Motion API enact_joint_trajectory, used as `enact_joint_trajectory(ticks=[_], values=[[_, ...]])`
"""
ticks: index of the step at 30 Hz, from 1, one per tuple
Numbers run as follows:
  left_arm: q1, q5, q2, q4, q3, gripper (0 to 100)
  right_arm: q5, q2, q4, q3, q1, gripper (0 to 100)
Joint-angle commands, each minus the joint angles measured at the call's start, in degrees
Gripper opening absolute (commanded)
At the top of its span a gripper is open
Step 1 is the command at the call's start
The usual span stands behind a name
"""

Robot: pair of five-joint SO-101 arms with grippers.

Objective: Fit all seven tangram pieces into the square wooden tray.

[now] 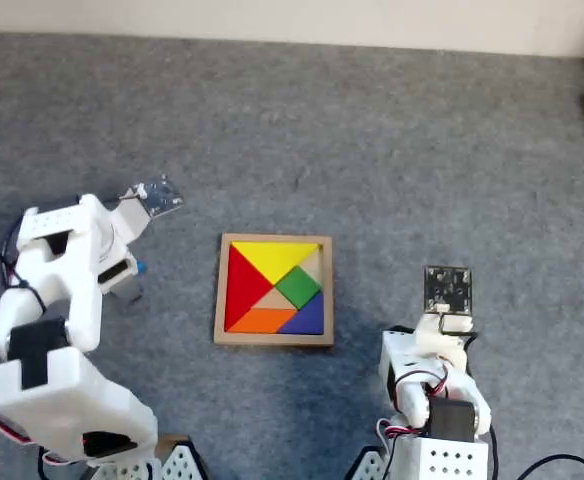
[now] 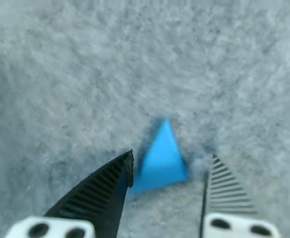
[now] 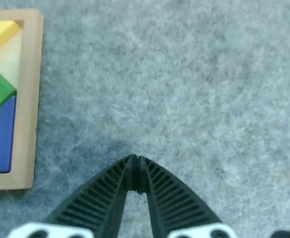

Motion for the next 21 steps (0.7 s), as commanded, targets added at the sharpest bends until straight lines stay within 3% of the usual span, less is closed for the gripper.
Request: enact_joint_trajectory(ticks=[1,10,21], values=[[-0.7,2.5,3.0,4.4,-7.3,17,-0.3,0.0,0.0,6.7,0.7,1.5],[4.9,13.4,3.1,19.5,-17.3,4,-0.3,0.0,0.0,6.7,0.7,1.5],[14.5,28.8,3.0,32.4,-26.8,4,-0.3,0.0,0.0,6.8,0.7,1.5]])
